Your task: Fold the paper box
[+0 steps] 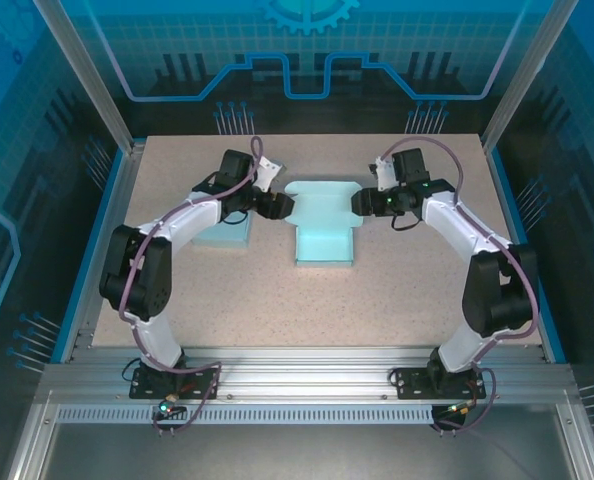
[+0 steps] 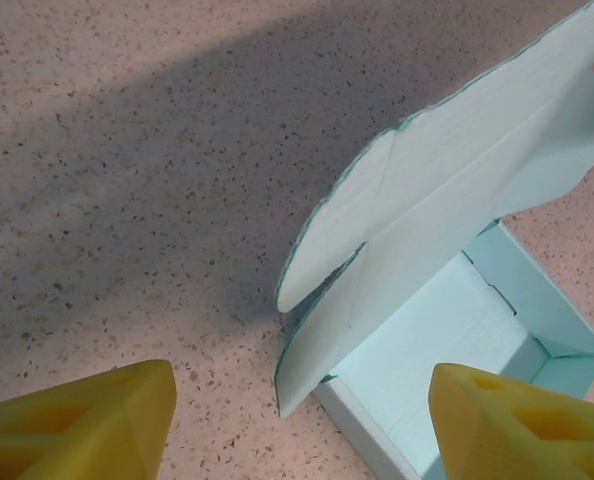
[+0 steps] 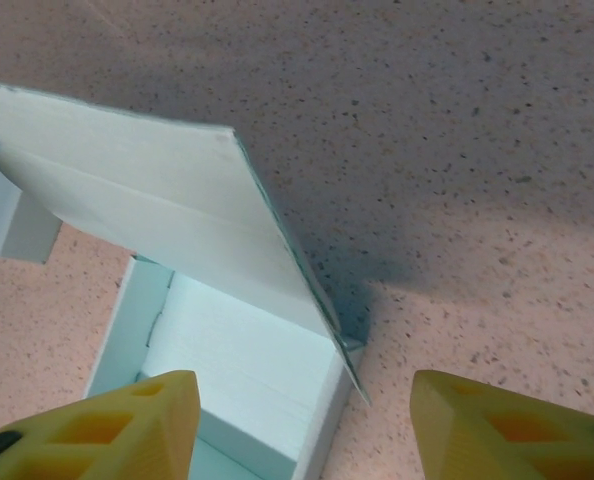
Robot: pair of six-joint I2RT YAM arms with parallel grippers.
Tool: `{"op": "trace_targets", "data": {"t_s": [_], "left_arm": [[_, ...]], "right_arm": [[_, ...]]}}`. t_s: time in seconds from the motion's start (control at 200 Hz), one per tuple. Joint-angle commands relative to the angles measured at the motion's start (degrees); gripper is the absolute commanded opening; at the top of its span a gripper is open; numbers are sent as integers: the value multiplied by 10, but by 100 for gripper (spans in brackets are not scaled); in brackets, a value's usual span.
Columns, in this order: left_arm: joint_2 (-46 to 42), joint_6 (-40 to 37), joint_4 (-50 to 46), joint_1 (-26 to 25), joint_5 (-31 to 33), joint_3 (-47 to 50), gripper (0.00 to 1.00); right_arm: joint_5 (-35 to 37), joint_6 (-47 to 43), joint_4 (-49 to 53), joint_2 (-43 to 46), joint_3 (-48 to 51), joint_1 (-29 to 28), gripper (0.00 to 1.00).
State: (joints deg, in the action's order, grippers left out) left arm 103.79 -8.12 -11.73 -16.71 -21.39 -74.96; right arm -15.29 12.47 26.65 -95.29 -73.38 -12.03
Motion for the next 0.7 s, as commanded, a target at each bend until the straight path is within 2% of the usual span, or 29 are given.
{"op": "trace_targets", "data": {"t_s": [0.0,0.305,0.435,0.585,0.665,0.695], "left_arm": [[13,-20,-15,3,-29,-19,67],[45,-32,-17,-7,-26,-42,65],[55,-32,-20,-10,-27,-52,60],[63,-33,-27,-15,-31,-59,46],[63,-32,-24,-20,-26,-60,33],[62,-30,-23,-21,-24,-59,31]], "right_arm": [[-32,-6,-7,-19,-26,2,55],[-12,-11,3,-51,-44,-8,53],[-11,-12,6,-66,-50,-10,52],[-14,-8,3,-74,-54,-14,41],[-9,-8,0,-75,-55,-19,30],[-6,-8,1,-75,-56,-22,26]]}}
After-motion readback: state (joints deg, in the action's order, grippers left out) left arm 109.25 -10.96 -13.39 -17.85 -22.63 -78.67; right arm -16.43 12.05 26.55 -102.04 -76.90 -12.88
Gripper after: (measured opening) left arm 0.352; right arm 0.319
